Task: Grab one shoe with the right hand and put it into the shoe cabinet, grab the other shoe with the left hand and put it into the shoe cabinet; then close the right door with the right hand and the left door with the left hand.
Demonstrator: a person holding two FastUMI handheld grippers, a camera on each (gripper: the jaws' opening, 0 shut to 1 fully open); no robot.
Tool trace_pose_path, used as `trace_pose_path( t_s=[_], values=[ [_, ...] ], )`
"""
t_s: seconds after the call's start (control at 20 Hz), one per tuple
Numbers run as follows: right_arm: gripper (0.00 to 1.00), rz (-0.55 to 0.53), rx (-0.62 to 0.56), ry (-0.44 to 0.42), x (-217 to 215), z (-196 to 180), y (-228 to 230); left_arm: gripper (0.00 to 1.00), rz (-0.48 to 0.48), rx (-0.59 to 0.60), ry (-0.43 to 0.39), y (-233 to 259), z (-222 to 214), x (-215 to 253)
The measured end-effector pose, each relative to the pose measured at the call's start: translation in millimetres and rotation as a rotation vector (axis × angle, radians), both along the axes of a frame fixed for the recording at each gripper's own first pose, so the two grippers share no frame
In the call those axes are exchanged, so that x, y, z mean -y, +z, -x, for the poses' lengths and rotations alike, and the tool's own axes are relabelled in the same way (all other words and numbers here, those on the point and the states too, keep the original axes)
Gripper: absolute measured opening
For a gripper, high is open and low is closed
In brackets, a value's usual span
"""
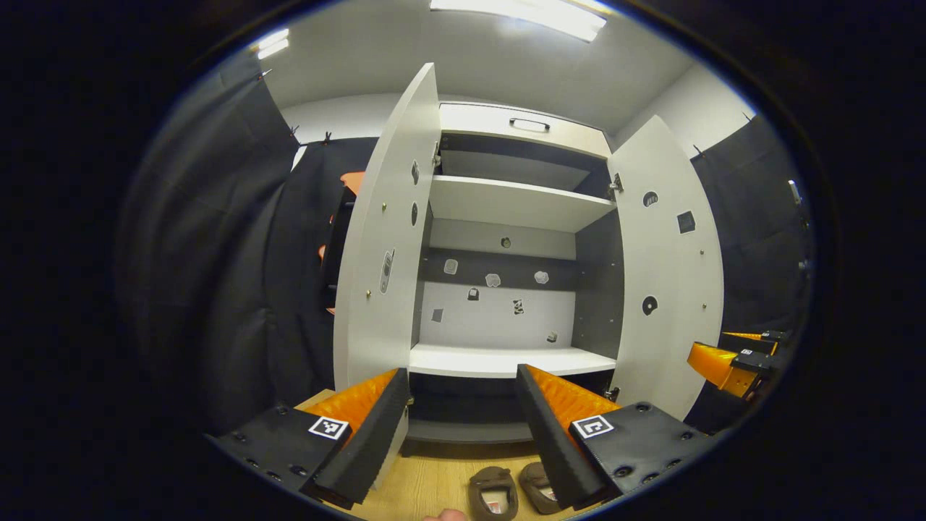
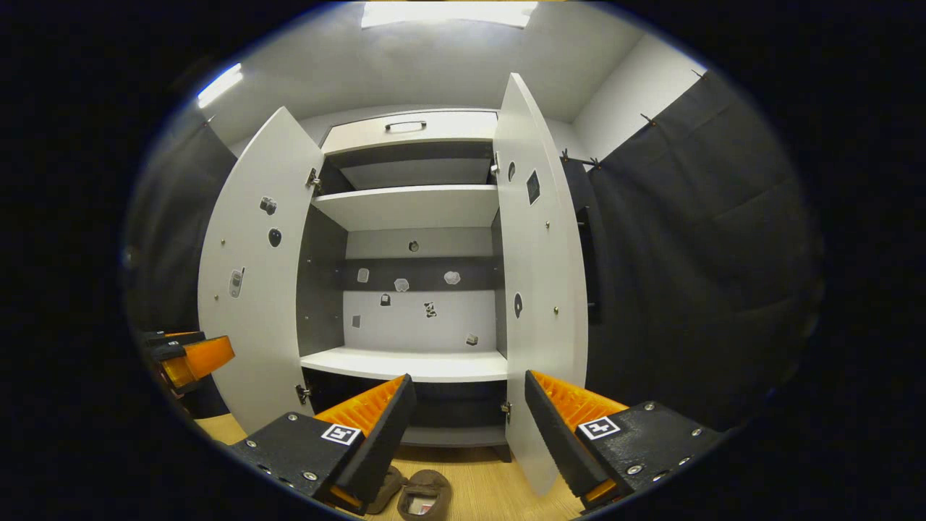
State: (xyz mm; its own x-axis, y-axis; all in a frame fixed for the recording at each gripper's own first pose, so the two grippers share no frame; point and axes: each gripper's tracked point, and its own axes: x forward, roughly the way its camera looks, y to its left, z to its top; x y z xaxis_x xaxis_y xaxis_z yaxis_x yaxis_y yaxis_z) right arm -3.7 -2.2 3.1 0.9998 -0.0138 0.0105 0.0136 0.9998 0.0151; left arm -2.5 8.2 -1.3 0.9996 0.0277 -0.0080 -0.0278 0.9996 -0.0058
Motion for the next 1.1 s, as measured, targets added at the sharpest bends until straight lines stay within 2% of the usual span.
trace_pose_path(
  t_s=[0.5,0.8,0.9,1.1],
  values=[
    [0.93,0.006,-0.014,0.031,-10,-4,-3,0.96,-0.014,-0.008,0.012,-3,3,-4],
    [0.93,0.019,0.003,0.060,-19,-20,-1,0.96,-0.029,0.004,0.005,2,6,-1],
    [0.93,0.055,0.008,0.068,-22,-32,-10,0.96,-0.032,0.005,0.002,3,8,0],
    [0.94,0.129,-0.056,0.094,-32,-55,-55,0.96,-0.036,0.005,0.000,4,10,2]
  ],
)
